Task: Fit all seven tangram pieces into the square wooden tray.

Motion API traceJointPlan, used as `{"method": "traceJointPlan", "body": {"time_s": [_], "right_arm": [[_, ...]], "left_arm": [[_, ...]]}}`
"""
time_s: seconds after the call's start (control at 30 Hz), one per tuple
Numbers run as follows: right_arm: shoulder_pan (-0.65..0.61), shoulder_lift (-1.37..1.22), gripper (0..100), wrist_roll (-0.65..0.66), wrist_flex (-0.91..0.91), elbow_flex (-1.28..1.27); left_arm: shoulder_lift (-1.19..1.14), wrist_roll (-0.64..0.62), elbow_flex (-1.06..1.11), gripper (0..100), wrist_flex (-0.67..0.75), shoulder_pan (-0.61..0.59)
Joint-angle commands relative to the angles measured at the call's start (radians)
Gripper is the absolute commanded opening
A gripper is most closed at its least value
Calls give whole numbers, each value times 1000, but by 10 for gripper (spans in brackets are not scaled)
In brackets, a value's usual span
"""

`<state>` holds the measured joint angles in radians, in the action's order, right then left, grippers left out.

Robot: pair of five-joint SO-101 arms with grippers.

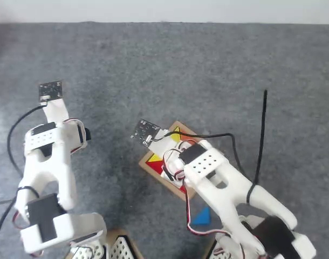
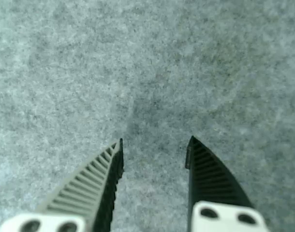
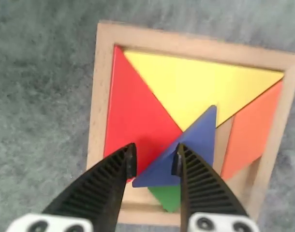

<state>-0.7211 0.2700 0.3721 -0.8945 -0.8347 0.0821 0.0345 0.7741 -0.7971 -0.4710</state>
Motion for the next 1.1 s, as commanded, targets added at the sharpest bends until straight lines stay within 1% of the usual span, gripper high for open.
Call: {"method": "traceJointPlan", "body": {"time_s": [0.0,0.2,0.43,0.6,0.67,0.8,0.9,1.0,1.07], "right_arm": [[48,-58,145,12,47,5],[113,-21,144,52,35,2],[124,84,144,55,-58,0],[216,122,144,58,-68,-2],[249,120,144,91,-68,-3],[294,120,144,109,-65,-8],[283,133,144,103,-65,-3],[222,160,144,100,-58,-2],[173,180,144,74,-48,-2]], "left_arm": [[34,-2,-2,207,12,5],[34,-2,-2,207,14,5],[34,-2,-2,207,14,5],[35,-2,-2,207,12,5],[35,-2,-2,207,11,5],[35,-2,-2,207,11,5],[35,-2,-2,207,12,5],[34,-2,-2,207,14,5],[34,-2,-2,207,14,5]]}}
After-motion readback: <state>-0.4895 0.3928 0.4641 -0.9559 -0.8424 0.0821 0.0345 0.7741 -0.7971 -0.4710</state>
